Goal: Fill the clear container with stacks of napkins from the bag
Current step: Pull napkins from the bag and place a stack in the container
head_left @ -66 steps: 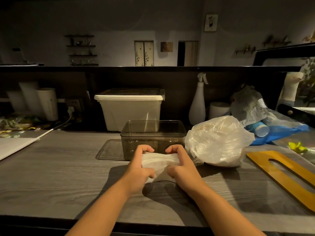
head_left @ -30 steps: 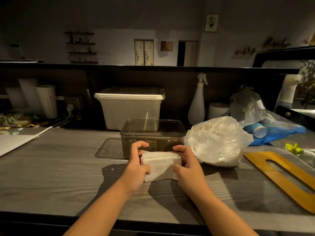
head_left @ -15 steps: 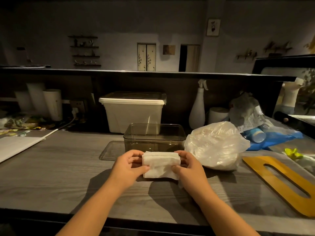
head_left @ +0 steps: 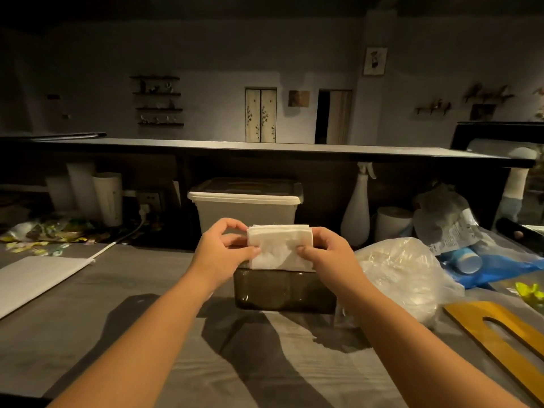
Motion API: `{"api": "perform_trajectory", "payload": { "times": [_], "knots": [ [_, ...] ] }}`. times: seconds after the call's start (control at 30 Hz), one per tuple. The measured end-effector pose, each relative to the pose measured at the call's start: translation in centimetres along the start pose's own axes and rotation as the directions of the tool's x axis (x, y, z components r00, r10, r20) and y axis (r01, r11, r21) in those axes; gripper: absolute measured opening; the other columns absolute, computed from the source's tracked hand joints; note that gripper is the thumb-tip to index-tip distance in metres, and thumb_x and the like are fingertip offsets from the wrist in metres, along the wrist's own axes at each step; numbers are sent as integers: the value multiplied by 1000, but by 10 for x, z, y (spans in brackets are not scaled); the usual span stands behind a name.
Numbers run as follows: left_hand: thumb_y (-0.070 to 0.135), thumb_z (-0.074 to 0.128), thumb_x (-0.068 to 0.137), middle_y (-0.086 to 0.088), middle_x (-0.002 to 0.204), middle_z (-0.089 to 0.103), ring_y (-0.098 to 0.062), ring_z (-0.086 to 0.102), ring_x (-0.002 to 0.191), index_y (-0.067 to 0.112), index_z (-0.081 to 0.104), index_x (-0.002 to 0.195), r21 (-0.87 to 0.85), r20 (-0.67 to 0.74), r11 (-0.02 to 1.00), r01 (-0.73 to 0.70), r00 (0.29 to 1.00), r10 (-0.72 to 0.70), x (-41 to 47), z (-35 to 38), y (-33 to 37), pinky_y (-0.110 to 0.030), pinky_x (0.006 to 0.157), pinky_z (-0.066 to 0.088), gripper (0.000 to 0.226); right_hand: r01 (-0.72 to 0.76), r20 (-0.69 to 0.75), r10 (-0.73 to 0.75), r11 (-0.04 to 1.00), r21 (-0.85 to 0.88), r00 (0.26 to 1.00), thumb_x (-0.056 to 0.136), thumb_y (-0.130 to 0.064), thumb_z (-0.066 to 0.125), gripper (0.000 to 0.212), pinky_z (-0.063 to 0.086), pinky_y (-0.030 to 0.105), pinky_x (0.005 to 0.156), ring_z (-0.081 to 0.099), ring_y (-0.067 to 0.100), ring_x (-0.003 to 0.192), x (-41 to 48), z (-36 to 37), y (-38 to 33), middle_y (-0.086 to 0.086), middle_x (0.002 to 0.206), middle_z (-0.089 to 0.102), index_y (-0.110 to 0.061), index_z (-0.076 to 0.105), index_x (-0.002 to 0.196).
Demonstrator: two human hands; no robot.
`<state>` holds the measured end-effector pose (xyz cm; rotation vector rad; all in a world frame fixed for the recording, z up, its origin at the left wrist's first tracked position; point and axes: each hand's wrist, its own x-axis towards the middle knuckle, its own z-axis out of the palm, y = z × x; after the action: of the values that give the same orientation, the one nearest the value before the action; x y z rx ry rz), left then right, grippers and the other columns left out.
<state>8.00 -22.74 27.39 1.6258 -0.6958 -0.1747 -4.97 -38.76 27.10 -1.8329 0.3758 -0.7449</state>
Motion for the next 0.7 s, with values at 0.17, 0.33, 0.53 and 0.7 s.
{"api": "perform_trajectory", "payload": {
  "times": [0.17, 0.33, 0.53, 0.7],
  "knots": [
    [0, 76, 82, -9, 111, 64, -26, 67, 100, 22, 53, 115, 40, 60, 997, 64, 996, -66, 28, -4, 7, -39, 75, 63, 46, -52, -1, 52, 999, -9, 999, 93, -17, 67, 40, 61, 33, 82, 65, 15, 101, 42, 12, -4, -2, 115, 63, -26, 52, 129],
    [4, 74, 85, -14, 107, 67, -26, 74, 87, 17, 58, 111, 124, 98, 975, 186, 975, -198, 51, -13, 7, -39, 72, 63, 33, -149, -20, 148, 986, -76, 989, 93, -22, 69, 50, 61, 31, 78, 65, 17, 98, 84, 30, 3, 3, 121, 60, -21, 49, 138],
    [19, 71, 86, -6, 92, 70, -15, 61, 71, 20, 62, 103, 392, 110, 912, 121, 978, -177, 50, -15, 5, -25, 56, 46, 19, -306, 2, 312, 932, -196, 950, 89, -20, 74, 30, 62, 36, 80, 68, 20, 95, 116, 51, 11, 6, 106, 68, -13, 65, 116],
    [24, 68, 84, -1, 90, 70, -19, 64, 84, 35, 51, 113, 555, 271, 832, -26, 951, -151, 43, -20, -7, -41, 84, 56, 35, -367, 104, 414, 879, -306, 904, 91, -12, 70, 19, 61, 30, 70, 68, 20, 85, 121, 64, 16, 6, 96, 67, -9, 67, 110]
  ]
}}
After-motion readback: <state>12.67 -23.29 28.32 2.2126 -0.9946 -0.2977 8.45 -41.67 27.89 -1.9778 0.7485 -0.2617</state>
